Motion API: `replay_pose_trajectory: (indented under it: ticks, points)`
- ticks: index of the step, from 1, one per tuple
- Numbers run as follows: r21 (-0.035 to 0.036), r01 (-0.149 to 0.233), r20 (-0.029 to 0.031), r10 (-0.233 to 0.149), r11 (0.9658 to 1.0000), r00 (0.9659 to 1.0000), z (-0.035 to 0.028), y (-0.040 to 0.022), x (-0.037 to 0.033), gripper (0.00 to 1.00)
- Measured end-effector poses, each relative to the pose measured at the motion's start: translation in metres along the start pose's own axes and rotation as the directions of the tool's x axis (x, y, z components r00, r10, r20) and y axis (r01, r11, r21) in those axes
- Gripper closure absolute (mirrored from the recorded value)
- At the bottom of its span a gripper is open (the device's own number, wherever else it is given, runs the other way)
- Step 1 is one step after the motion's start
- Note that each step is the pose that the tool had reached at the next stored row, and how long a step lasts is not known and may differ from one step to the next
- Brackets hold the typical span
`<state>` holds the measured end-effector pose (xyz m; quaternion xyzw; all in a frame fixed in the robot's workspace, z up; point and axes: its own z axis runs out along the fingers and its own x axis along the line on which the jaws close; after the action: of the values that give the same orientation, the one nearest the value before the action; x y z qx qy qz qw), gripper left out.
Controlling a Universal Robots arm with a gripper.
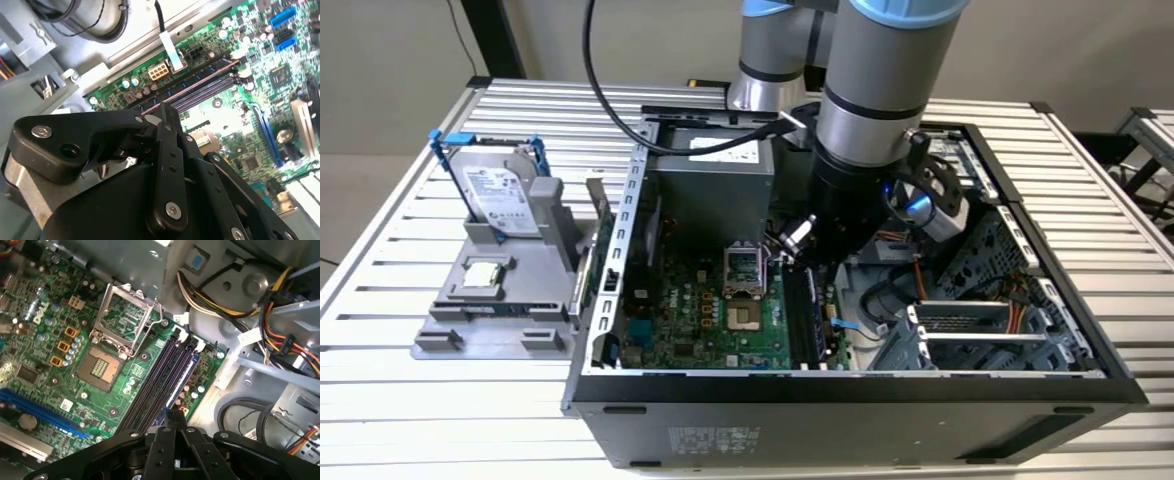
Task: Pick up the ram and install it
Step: 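Press down the ram until it locks into place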
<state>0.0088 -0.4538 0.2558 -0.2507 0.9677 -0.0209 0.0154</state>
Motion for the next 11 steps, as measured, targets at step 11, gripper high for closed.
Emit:
replay_pose_trajectory:
  ticks: [11]
  points:
    - [-0.0206, 0.100, 0.0018, -0.100, 0.9948, 0.9950, 0.0017, 0.0006, 0.0010, 1.00]
